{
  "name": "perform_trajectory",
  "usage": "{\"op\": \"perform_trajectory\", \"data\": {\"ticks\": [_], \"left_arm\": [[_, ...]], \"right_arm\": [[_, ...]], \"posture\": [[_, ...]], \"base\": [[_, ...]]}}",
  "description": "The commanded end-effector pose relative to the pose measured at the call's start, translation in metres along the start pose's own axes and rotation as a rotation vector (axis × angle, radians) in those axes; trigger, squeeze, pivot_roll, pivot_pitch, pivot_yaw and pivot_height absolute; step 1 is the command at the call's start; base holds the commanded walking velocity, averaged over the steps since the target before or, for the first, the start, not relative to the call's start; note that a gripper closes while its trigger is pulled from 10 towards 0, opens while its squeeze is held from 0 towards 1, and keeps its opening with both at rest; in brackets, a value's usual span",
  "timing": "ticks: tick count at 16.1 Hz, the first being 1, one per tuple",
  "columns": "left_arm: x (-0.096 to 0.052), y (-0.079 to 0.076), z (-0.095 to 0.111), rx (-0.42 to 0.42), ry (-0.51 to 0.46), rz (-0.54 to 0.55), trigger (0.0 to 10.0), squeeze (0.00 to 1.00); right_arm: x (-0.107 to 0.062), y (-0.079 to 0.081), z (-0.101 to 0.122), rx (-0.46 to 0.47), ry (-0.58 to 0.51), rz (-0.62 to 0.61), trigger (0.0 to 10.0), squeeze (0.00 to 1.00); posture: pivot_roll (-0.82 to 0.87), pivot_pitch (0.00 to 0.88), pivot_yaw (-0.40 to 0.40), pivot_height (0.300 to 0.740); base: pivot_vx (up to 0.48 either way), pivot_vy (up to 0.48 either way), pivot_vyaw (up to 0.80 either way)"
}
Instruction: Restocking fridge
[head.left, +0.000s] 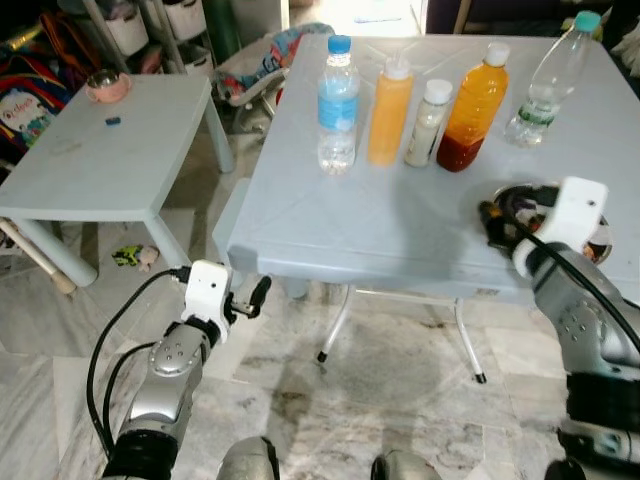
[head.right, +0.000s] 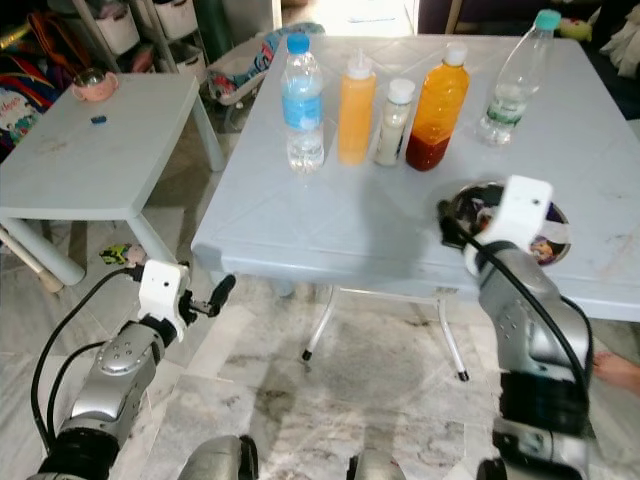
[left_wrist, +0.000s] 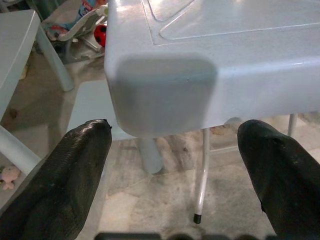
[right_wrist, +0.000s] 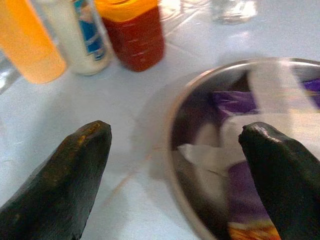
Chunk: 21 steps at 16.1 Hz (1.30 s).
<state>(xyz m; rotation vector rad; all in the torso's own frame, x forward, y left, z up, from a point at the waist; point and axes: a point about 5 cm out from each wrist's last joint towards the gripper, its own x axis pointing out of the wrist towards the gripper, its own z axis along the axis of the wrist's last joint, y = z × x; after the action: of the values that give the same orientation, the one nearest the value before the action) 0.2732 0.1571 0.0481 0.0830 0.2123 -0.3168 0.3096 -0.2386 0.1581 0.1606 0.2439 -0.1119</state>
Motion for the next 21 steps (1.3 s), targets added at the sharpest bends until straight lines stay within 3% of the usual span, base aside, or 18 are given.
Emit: {"op": "perform_trajectory", "data": {"ticks": [1,9,13,21], "left_arm": [[-0.001,0.003,0.0,0.018,0.013,0.002,10.0,0.0],[-0.003,0.005,0.0,0.025,0.022,0.004,10.0,0.0],[-0.006,0.009,-0.001,0.034,0.03,0.001,10.0,0.0],[-0.009,0.01,0.0,0.052,0.043,-0.018,10.0,0.0]], "right_arm": [[0.003,0.008,0.0,0.002,0.007,0.037,10.0,0.0],[0.004,0.027,-0.01,0.012,0.049,0.115,10.0,0.0],[0.002,0.018,-0.008,0.074,0.034,0.061,10.0,0.0],[0.001,0.006,-0.012,0.113,0.048,0.021,10.0,0.0]], "posture": [[0.01,0.075,0.087,0.74],[0.02,0.087,0.091,0.74],[0.03,0.095,0.104,0.74],[0.04,0.109,0.125,0.74]], "base": [[0.0,0.0,0.0],[0.0,0.0,0.0],[0.0,0.0,0.0],[0.0,0.0,0.0]]}}
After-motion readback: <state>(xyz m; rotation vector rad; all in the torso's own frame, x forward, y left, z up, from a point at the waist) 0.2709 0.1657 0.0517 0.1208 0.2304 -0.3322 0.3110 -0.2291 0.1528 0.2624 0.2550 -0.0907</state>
